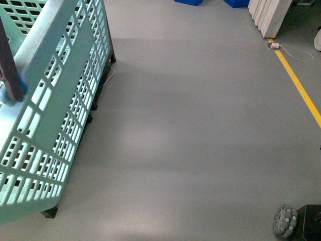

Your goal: Pick mango and avocado into basket

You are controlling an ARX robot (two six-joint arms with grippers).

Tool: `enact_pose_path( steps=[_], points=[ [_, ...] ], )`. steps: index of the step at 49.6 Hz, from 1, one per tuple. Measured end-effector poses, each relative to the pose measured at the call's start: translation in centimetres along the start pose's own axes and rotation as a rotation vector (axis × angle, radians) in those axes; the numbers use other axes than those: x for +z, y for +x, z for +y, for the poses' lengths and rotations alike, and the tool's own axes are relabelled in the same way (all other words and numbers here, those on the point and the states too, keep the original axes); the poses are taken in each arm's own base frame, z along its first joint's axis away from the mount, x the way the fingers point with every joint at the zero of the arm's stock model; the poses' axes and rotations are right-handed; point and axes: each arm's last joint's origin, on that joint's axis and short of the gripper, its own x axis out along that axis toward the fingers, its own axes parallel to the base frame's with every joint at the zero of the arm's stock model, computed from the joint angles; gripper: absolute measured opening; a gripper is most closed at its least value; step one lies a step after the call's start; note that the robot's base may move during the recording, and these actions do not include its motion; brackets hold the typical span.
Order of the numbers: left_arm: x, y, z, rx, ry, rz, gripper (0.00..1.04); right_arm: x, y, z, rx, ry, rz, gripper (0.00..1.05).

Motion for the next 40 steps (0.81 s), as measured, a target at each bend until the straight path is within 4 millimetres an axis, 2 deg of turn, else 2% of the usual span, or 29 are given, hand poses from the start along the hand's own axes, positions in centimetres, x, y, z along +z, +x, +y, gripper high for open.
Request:
enact_pose_path(
  steps=[40],
  points=[
    [-0.18,-0.04,-0.07,-0.003,-0.012,0.007,0.18,0.00,0.00,-0.01,-0.003,0.000,0.000,0.96]
  ],
)
